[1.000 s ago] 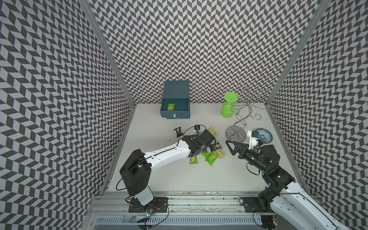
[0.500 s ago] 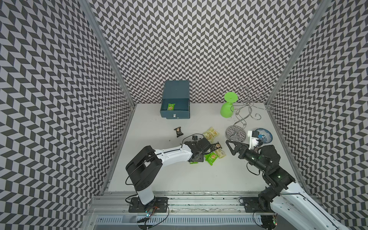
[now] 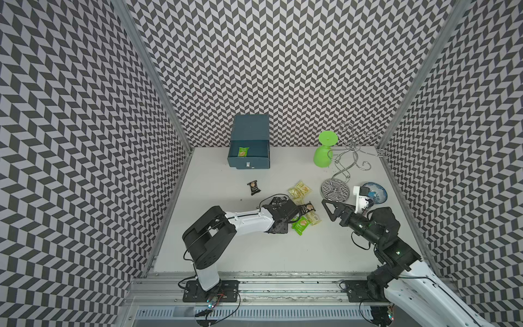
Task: Place the cookies into the drawer by color
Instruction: Pick up the cookie at the center of the board.
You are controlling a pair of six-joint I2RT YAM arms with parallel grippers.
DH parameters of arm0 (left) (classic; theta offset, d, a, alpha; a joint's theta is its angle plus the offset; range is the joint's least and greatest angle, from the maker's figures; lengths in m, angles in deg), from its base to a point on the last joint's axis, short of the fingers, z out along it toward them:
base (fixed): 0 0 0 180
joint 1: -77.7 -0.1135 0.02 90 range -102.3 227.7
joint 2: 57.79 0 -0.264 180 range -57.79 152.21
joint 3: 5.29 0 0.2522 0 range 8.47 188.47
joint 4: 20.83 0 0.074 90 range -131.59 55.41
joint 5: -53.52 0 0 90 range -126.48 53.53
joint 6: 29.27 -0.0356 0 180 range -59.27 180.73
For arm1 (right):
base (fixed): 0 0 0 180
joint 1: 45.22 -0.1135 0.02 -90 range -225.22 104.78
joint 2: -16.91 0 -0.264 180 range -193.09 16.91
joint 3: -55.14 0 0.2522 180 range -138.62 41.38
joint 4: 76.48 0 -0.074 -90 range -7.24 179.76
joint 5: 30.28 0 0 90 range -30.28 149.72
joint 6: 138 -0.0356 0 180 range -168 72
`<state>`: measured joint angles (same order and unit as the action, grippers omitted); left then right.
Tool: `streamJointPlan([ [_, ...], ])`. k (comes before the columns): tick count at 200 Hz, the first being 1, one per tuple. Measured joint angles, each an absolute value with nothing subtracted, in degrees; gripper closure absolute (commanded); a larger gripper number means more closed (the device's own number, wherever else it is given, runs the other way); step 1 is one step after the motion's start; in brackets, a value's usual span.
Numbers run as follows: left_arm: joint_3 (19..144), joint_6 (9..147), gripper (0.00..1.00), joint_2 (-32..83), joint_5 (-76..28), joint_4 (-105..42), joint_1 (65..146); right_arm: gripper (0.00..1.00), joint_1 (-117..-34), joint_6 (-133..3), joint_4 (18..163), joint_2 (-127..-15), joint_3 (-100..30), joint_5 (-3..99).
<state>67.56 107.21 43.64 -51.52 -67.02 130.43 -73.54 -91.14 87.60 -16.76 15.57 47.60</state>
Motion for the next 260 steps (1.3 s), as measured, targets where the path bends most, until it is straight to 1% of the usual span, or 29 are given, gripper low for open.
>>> streamJointPlan([
  [74, 70.8, 106.8, 0.64, 43.2, -51.4, -71.1, 130.4, 0.00, -73.5, -91.1, 87.5, -16.7, 15.9, 47.7],
  [148, 78.5, 105.2, 0.65, 37.9, -54.0, -75.2, 129.3, 0.00, -73.5, -91.2, 87.5, -16.7, 15.9, 47.8],
  [183, 82.2, 102.7, 0.65, 37.7, -55.0, -75.7, 126.2, 0.00, -73.5, -91.2, 87.5, -16.5, 15.9, 47.8],
  [260, 90.9, 95.5, 0.66, 37.3, -54.5, -75.0, 115.8, 0.00, -73.6, -90.9, 90.9, -15.9, 16.6, 45.9],
])
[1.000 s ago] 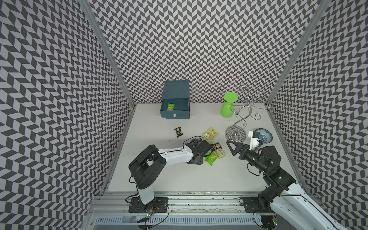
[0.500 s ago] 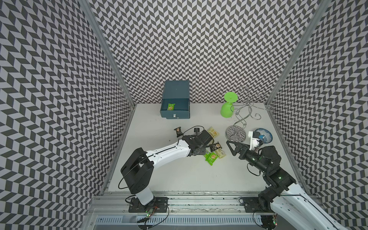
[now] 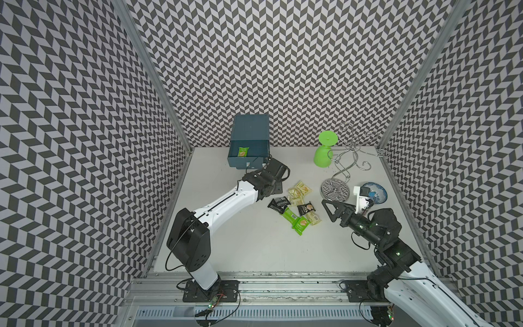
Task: Place the cookies into the drawer by color
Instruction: Pick up the cookie at the center of the board, then place the cookie in the drawer.
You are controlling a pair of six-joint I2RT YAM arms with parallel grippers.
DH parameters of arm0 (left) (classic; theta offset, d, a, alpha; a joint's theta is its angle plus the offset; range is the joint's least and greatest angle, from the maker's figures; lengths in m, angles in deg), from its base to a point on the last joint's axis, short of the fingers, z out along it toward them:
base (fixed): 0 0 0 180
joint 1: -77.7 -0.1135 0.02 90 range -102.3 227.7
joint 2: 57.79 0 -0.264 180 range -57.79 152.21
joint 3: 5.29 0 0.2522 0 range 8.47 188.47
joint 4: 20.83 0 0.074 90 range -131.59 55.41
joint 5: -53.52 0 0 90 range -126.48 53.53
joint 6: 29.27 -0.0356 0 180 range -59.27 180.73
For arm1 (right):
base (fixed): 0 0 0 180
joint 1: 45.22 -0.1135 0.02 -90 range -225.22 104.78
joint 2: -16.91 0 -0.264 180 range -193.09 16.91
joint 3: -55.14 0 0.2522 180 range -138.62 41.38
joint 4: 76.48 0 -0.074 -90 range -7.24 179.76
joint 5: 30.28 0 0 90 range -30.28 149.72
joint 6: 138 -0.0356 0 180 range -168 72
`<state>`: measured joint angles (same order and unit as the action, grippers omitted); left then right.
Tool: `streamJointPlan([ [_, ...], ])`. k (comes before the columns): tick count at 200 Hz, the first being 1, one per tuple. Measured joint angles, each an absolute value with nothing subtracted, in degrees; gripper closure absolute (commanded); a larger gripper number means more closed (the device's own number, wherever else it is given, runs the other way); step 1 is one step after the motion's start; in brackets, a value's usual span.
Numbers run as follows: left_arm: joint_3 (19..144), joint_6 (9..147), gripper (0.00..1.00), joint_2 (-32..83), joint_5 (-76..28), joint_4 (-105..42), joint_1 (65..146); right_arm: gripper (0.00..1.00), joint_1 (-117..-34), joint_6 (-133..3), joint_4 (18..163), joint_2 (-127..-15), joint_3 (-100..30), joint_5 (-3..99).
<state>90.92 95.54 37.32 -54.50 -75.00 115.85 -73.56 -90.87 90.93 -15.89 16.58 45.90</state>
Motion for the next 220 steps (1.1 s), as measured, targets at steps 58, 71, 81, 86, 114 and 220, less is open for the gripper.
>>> streamJointPlan([
  [58, 98.2, 91.4, 0.66, 36.3, -52.1, -73.1, 108.5, 0.00, -73.6, -90.7, 94.4, -15.1, 17.3, 44.4],
  [71, 99.3, 90.7, 0.66, 36.3, -51.1, -72.5, 107.0, 0.00, -73.6, -90.5, 94.5, -15.1, 17.3, 44.4],
  [81, 100.1, 90.2, 0.66, 36.3, -50.5, -72.2, 106.0, 0.01, -73.5, -90.3, 94.5, -15.1, 17.3, 44.4],
  [86, 100.7, 89.9, 0.66, 36.4, -50.1, -72.2, 105.4, 0.00, -73.5, -90.3, 94.5, -15.0, 17.3, 44.4],
  [114, 105.2, 88.6, 0.66, 37.7, -49.0, -71.8, 102.8, 0.00, -73.5, -89.8, 94.3, -14.8, 17.3, 44.5],
  [220, 119.2, 86.9, 0.66, 52.1, -46.6, -71.6, 95.4, 0.00, -73.5, -88.9, 91.5, -12.5, 17.3, 45.6],
])
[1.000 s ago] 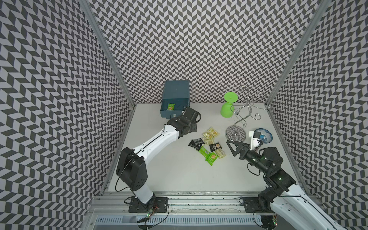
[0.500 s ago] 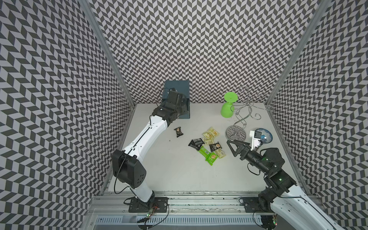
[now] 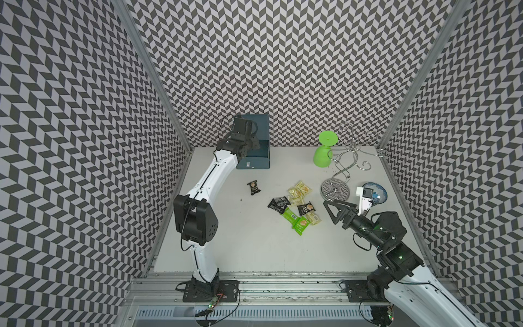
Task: Place the cookies into the drawer by color
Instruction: Place the cookie in the drawer.
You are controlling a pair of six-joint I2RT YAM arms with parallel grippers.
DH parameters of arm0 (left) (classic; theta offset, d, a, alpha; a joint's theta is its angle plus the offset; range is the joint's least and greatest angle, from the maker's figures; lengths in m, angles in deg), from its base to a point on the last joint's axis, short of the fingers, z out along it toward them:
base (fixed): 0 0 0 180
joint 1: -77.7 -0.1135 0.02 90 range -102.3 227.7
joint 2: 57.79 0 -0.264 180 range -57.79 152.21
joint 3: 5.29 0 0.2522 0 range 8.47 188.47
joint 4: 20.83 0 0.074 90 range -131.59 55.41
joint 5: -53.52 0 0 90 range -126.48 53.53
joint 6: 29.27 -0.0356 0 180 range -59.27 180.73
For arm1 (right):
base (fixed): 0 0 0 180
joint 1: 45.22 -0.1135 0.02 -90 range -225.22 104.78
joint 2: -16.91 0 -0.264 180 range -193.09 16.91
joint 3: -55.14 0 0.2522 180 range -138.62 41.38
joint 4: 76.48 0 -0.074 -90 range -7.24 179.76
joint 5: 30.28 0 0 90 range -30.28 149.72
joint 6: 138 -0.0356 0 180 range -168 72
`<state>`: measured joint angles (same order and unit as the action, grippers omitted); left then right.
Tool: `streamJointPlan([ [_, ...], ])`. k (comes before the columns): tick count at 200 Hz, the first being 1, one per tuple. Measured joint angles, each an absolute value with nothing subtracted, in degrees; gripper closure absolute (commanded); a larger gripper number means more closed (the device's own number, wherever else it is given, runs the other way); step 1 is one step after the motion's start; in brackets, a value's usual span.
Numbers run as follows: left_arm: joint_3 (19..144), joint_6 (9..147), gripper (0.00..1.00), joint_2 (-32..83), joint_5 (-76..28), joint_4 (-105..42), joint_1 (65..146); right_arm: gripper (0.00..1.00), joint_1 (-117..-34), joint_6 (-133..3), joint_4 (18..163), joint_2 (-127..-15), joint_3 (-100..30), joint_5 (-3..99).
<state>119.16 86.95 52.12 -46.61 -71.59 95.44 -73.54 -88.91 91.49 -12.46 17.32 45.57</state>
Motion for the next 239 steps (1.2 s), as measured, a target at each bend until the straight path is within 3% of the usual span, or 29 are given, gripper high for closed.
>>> streamJointPlan([
  [159, 128.4, 84.7, 0.63, 64.7, -49.2, -77.8, 93.6, 0.00, -73.5, -88.0, 86.6, -7.6, 17.3, 48.4],
  [184, 129.5, 84.0, 0.57, 65.6, -50.6, -79.5, 93.7, 0.01, -73.5, -88.0, 86.3, -7.0, 17.3, 48.6],
  [215, 130.2, 83.6, 0.41, 66.0, -50.8, -79.9, 93.6, 0.00, -73.6, -88.0, 85.8, -7.0, 17.3, 48.7],
  [239, 130.5, 83.4, 0.37, 66.4, -50.8, -79.9, 93.4, 0.00, -73.5, -88.0, 85.4, -6.9, 17.3, 48.8],
])
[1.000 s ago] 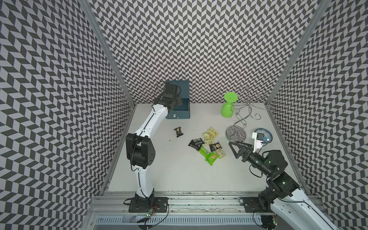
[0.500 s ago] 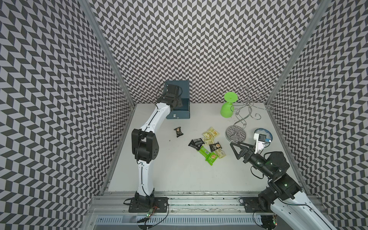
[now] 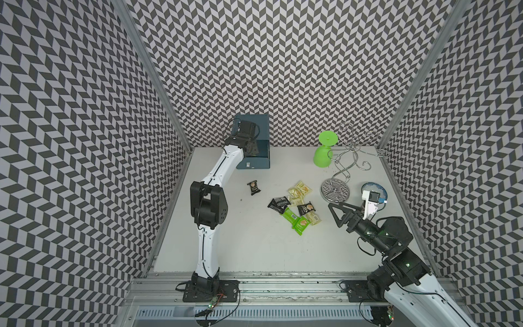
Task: Place the cookies into the drawer by color
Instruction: Place the cookie in the drawer.
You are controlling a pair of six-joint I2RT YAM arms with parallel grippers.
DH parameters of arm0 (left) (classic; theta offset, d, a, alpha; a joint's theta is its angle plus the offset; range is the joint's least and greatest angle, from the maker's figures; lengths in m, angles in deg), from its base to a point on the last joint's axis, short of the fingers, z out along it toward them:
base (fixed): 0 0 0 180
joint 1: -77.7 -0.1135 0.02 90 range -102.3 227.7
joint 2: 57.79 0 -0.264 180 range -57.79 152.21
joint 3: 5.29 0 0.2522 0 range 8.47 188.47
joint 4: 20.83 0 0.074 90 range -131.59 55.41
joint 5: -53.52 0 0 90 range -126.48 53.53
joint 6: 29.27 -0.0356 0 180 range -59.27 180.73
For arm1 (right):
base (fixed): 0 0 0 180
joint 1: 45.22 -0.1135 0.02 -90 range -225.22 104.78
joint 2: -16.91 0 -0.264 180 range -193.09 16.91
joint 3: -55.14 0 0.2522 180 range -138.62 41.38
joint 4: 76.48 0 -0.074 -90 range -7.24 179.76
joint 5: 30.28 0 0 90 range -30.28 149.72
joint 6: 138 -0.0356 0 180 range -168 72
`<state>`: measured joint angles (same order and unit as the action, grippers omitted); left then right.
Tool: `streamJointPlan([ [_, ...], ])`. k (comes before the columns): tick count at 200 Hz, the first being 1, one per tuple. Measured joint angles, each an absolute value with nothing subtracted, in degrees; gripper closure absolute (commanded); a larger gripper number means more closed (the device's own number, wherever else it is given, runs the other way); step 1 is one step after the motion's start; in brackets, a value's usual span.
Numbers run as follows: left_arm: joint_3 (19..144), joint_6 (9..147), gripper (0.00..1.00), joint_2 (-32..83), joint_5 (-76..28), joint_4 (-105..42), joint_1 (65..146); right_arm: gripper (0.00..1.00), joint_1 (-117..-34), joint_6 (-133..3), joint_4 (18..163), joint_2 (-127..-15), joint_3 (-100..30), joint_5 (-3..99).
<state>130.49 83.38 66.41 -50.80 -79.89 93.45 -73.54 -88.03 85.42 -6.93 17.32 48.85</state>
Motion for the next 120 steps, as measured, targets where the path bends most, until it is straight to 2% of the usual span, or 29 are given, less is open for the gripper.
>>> streamJointPlan([
  [26, 131.3, 83.4, 0.33, 66.7, -50.8, -80.1, 93.4, 0.00, -73.5, -88.0, 85.0, -6.5, 17.3, 49.0],
  [71, 133.5, 83.5, 0.12, 66.7, -50.2, -81.4, 93.4, 0.00, -73.5, -88.1, 85.0, -6.3, 17.3, 49.2],
  [120, 134.4, 83.5, 0.11, 66.5, -49.2, -81.4, 93.4, 0.00, -73.5, -88.1, 85.0, -6.3, 17.3, 49.3],
])
